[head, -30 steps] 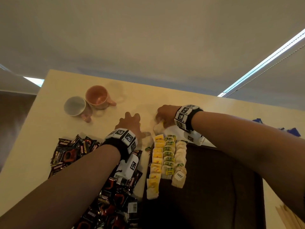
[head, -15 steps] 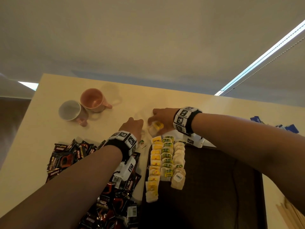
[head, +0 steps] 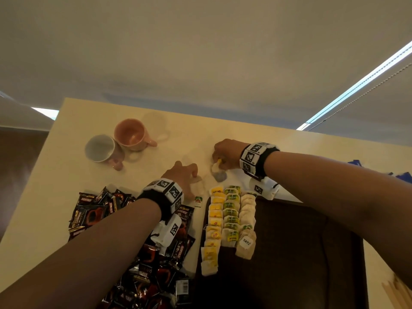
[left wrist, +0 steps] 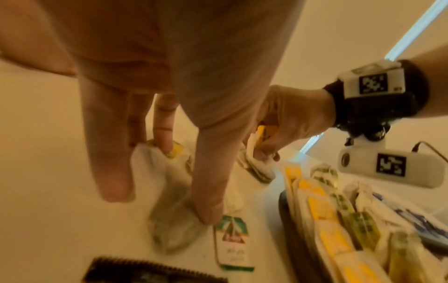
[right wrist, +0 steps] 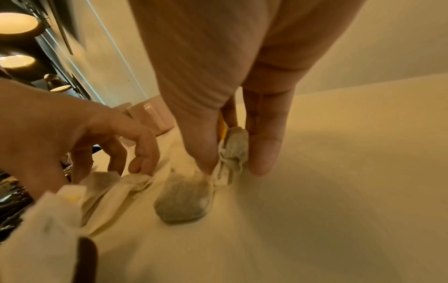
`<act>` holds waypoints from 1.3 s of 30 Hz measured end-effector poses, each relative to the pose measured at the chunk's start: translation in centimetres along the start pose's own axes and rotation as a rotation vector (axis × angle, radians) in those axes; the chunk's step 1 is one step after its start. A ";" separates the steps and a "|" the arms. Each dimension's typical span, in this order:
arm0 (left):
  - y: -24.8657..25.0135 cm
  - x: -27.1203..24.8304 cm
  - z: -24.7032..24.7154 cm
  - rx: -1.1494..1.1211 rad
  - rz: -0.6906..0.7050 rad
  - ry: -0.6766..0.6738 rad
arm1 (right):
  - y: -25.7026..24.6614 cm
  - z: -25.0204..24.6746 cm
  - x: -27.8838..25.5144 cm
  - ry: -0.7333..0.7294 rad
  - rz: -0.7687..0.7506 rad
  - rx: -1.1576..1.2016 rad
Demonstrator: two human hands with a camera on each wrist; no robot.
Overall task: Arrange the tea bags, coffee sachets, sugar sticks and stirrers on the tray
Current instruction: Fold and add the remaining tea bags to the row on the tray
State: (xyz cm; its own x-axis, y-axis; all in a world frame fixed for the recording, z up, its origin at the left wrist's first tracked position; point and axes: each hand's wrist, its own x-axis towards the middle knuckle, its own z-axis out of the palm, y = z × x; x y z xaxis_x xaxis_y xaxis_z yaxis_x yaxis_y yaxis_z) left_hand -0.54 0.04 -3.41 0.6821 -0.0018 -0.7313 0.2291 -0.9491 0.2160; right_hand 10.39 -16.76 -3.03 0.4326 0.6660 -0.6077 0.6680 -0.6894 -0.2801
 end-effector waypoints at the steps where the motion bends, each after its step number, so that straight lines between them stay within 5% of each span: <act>1: 0.1 0.2 0.0 0.019 0.022 -0.002 | 0.2 0.0 -0.2 0.013 0.016 0.013; 9: 0.8 0.2 -0.5 -0.033 0.136 0.082 | 1.2 0.4 -2.3 0.202 0.118 0.230; 16: 0.9 -2.9 -2.5 -0.690 0.136 0.243 | 1.2 -1.3 -5.8 0.442 0.221 0.494; 23: 3.0 -8.6 -1.1 -1.252 0.191 0.001 | -1.2 -2.3 -12.0 0.626 0.181 0.720; 31: 4.7 -12.4 2.2 -1.706 0.007 -0.134 | -7.2 -1.1 -20.4 0.705 0.027 0.879; 39: 5.9 -15.4 3.5 -1.569 0.122 -0.211 | -9.8 1.2 -24.8 0.790 0.061 0.891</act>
State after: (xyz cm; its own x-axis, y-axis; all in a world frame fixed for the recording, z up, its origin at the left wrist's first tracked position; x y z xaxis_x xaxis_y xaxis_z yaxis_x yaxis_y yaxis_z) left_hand -12.09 -6.61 6.86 0.6753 -0.2188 -0.7043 0.7322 0.3134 0.6047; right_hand -7.67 -26.89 13.90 0.9106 0.4011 -0.0992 0.1133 -0.4733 -0.8736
